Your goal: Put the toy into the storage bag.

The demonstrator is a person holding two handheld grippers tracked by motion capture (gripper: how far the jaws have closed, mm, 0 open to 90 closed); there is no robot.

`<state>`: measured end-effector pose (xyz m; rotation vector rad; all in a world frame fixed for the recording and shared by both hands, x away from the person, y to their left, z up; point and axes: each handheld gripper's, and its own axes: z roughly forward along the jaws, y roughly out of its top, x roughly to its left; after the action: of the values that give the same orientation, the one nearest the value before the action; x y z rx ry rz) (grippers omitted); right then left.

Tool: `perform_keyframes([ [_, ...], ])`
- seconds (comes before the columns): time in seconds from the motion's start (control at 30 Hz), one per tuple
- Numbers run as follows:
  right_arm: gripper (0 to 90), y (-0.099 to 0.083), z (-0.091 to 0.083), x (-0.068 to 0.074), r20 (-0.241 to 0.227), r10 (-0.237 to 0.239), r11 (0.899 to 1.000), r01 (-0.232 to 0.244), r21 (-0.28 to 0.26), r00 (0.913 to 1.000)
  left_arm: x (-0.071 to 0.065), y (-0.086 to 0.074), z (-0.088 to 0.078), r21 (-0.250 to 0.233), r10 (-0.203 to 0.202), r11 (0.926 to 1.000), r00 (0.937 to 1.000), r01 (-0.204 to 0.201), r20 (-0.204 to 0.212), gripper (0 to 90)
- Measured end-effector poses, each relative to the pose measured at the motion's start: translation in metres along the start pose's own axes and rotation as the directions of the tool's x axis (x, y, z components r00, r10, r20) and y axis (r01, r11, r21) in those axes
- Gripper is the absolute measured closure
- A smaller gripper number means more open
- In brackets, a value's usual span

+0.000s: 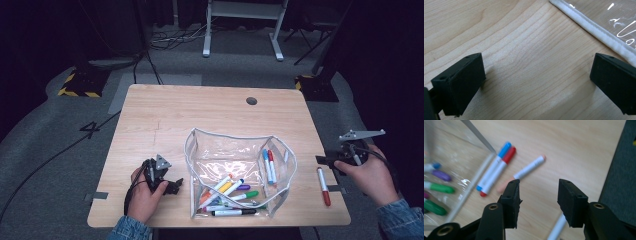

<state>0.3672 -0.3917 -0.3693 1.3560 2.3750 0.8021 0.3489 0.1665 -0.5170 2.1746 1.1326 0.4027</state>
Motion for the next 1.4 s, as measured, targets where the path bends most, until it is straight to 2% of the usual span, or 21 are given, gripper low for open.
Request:
perform_keyframes([
  [0.17,54.8,-0.036,0.027,-0.016,0.023,0.058,0.993,-0.060,0.101,0.9980,0.000,0.000,0.000,0.001,0.001,1.0000,1.0000,-0.001,0.000,0.3],
  [0.33,57.1,-0.064,0.047,-0.025,0.039,0.109,0.977,-0.114,0.182,0.9933,0.000,0.000,0.000,-0.001,0.004,1.0000,1.0000,-0.004,-0.002,0.3],
  [0.4,58.7,-0.072,0.054,-0.028,0.032,0.116,0.971,-0.120,0.205,0.9927,0.000,0.000,0.000,-0.001,0.002,1.0000,1.0000,-0.002,-0.002,0.3],
  [0.57,67.4,-0.082,0.065,-0.027,0.032,0.137,0.958,-0.140,0.251,0.9901,0.000,0.000,0.000,0.001,0.002,1.0000,1.0000,-0.002,-0.002,0.3],
  [0.6,69.6,-0.083,0.066,-0.027,0.039,0.140,0.954,-0.146,0.263,0.9893,0.000,0.000,0.000,0.000,0.001,1.0000,1.0000,-0.001,0.000,0.3],
  [0.7,76.6,-0.081,0.067,-0.025,0.067,0.140,0.950,-0.153,0.272,0.9879,0.000,0.000,0.000,0.001,0.002,1.0000,1.0000,-0.002,-0.001,0.3],
  [0.8,77.1,-0.078,0.068,-0.023,0.095,0.149,0.943,-0.170,0.285,0.9843,0.000,0.000,0.000,-0.001,0.002,1.0000,1.0000,-0.002,-0.002,0.3],
  [0.93,77.2,-0.076,0.068,-0.021,0.079,0.153,0.944,-0.170,0.281,0.9850,0.000,0.000,0.000,0.000,0.004,1.0000,1.0000,-0.004,-0.002,0.3],
  [1.13,77.3,-0.062,0.052,-0.020,0.044,0.157,0.961,-0.163,0.225,0.9866,0.000,0.000,0.000,0.000,0.002,1.0000,1.0000,-0.002,-0.002,0.2],
  [1.23,77.2,-0.048,0.040,-0.016,0.025,0.125,0.972,-0.127,0.197,0.9919,0.000,0.000,0.000,-0.001,0.003,1.0000,1.0000,-0.003,-0.002,0.2],
  [1.4,77.2,-0.017,0.021,-0.007,-0.004,0.067,0.986,-0.066,0.155,0.9977,0.000,0.000,0.000,0.001,0.002,1.0000,1.0000,-0.002,-0.002,0.2],
])
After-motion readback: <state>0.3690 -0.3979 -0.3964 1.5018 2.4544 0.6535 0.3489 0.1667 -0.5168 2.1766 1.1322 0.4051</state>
